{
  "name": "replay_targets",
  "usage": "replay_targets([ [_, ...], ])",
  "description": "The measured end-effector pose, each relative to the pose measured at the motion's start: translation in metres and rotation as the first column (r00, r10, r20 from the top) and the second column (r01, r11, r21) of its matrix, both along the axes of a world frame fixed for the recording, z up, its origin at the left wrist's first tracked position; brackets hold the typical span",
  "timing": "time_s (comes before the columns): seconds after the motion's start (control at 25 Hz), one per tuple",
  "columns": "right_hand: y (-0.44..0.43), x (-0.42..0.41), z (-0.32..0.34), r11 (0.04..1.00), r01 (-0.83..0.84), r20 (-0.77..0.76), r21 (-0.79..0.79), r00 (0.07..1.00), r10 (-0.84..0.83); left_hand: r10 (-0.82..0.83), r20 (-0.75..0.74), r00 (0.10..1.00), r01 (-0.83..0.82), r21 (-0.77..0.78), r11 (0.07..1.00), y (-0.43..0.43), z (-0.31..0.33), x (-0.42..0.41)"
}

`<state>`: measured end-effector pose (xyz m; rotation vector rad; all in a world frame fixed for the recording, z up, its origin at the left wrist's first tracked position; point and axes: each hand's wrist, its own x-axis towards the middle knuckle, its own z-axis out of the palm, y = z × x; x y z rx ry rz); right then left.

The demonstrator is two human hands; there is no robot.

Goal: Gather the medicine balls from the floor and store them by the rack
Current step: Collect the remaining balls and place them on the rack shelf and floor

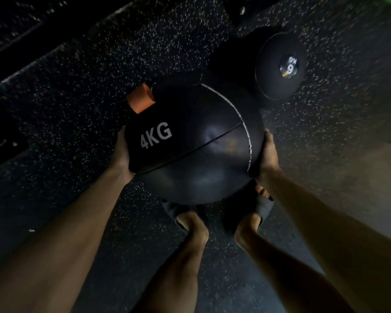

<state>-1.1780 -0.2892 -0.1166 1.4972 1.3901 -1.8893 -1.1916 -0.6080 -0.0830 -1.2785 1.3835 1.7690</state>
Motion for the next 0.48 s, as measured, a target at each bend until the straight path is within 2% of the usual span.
replay_targets([
  [0.2, -0.006, 0.043, 0.083, 1.0, 0.007, 0.047, -0.001, 0.999, -0.007, -0.093, 0.05, 0.994, 0.093, 0.012, 0.996, -0.008, 0.088, 0.012],
  [0.48, 0.0, 0.083, 0.272, 0.998, -0.005, 0.065, 0.058, 0.998, 0.001, -0.117, 0.084, 0.989, 0.119, -0.014, 0.993, -0.012, 0.274, 0.054],
])
